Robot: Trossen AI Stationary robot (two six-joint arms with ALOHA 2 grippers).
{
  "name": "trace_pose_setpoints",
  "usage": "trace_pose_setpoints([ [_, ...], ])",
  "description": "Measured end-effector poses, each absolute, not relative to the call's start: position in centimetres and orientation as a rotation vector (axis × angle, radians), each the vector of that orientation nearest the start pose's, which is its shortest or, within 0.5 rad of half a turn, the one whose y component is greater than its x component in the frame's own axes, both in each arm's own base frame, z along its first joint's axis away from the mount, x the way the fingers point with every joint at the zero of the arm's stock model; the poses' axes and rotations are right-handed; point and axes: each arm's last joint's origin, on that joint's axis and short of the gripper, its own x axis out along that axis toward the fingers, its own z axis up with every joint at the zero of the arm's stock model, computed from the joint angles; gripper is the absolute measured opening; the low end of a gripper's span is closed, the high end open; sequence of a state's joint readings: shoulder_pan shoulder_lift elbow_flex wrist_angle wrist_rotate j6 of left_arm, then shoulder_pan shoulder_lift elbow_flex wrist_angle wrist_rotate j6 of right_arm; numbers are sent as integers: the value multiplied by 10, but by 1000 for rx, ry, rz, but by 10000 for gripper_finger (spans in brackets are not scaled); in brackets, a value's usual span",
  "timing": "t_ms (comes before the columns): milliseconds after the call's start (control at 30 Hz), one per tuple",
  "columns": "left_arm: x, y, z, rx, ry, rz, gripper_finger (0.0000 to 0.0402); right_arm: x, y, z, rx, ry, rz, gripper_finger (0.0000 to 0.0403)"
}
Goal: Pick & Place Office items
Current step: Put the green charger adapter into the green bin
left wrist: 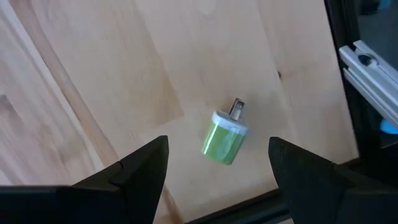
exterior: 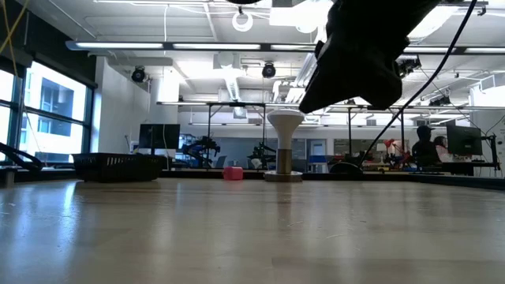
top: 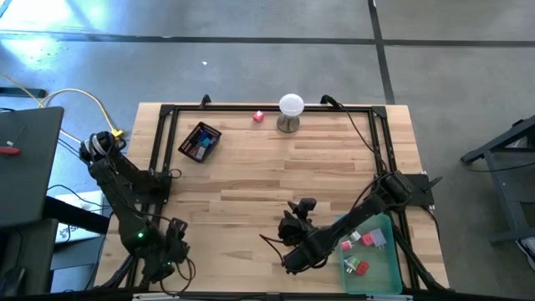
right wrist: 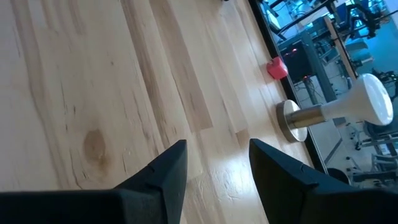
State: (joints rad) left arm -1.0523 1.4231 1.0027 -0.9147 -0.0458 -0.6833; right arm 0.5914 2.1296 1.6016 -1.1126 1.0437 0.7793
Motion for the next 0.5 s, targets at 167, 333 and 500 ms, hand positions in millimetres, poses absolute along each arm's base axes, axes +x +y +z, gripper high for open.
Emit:
trace_pose_setpoints([
  [167,116,-226,220,221,1353,-400,266,347,200,173,-513,858,-688,159],
  [333,112,-235,200,330,1406,-399,266,351,203,173,-525,844,-654,159],
  [500,113,-238,181,395,1482,-332,266,356,206,174,-523,824,-630,159],
])
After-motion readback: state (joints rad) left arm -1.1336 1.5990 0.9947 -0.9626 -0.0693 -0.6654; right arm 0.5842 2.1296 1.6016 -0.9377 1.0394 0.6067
